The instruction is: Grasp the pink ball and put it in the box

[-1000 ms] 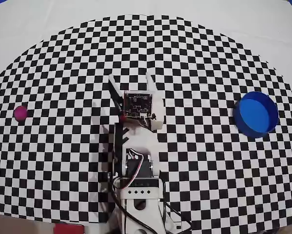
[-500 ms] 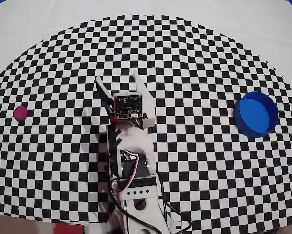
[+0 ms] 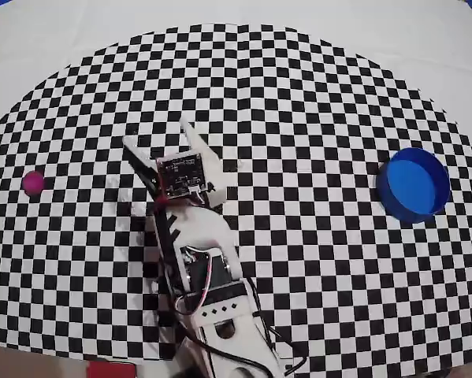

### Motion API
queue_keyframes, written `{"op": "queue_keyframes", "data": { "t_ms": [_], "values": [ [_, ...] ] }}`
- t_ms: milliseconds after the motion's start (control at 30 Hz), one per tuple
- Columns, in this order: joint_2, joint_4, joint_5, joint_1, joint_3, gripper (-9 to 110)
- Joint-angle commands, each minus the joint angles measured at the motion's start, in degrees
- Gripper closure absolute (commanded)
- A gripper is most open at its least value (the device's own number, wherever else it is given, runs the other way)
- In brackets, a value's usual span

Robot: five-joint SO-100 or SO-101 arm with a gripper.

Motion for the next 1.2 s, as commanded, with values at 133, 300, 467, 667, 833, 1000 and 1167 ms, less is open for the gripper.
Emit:
{"op": "queue_keyframes", "data": {
  "t_ms": [133, 300, 467, 667, 833, 1000, 1167],
  "values": [
    [-0.4, -1.0, -0.6, -6.8, 0.4, 72],
    [-0.3, -1.1, -0.6, -10.9, 0.4, 72],
    [-0.4, -1.1, -0.6, -15.2, 0.4, 72],
    [-0.8, -1.1, -0.6, -18.9, 0.4, 72],
    [-0.9, -1.1, -0.6, -21.8, 0.4, 72],
    [-1.0, -1.1, -0.6, -24.6, 0.4, 72],
    [-1.2, -1.1, -0.6, -27.1, 0.4, 72]
  ]
}}
